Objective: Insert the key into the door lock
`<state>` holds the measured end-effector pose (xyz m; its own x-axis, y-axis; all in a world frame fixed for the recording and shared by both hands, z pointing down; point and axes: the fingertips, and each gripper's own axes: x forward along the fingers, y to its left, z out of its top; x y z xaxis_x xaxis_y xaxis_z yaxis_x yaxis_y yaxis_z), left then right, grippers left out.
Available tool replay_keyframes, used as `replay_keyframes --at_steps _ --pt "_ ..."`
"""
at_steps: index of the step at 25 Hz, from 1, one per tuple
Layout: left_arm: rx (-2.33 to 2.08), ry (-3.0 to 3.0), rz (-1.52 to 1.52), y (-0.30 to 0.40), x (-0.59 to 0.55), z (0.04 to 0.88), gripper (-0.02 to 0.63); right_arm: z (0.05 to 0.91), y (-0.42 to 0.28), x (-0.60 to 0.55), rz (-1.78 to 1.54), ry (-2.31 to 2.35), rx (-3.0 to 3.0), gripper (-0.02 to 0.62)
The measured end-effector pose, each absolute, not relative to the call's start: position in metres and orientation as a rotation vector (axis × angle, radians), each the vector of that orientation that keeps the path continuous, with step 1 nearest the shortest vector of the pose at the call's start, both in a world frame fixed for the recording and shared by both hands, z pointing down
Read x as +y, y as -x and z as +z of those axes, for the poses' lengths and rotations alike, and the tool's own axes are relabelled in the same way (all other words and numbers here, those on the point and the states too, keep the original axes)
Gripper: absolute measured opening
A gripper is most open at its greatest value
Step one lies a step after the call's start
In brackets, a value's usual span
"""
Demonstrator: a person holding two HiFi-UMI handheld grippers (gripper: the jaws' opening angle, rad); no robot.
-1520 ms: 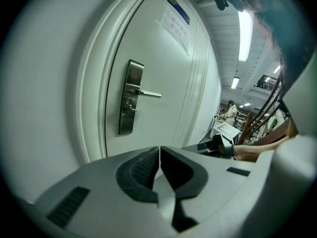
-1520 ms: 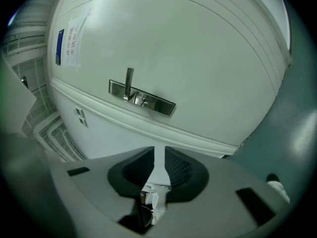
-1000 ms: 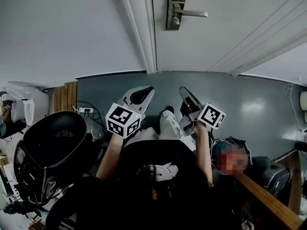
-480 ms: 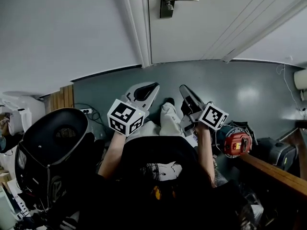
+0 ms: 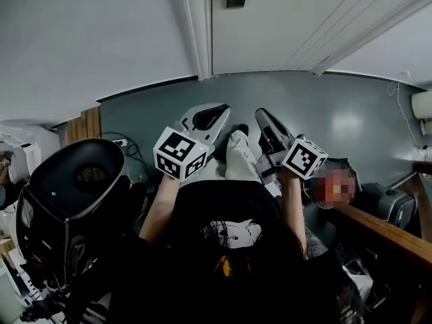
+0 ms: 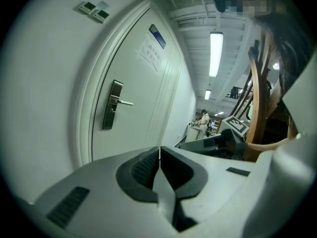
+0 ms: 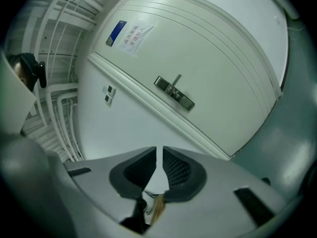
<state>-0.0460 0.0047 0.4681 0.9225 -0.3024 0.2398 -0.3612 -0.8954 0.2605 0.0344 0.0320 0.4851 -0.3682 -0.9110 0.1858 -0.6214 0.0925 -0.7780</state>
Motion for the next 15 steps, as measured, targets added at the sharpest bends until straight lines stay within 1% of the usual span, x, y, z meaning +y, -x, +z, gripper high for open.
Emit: replay_keyframes --at_steps 15 --pt "-0.459 -2.805 0.295 0.034 0.028 0.463 0.012 0.472 -0.045 0.05 -1.099 1.554 2.057 0.025"
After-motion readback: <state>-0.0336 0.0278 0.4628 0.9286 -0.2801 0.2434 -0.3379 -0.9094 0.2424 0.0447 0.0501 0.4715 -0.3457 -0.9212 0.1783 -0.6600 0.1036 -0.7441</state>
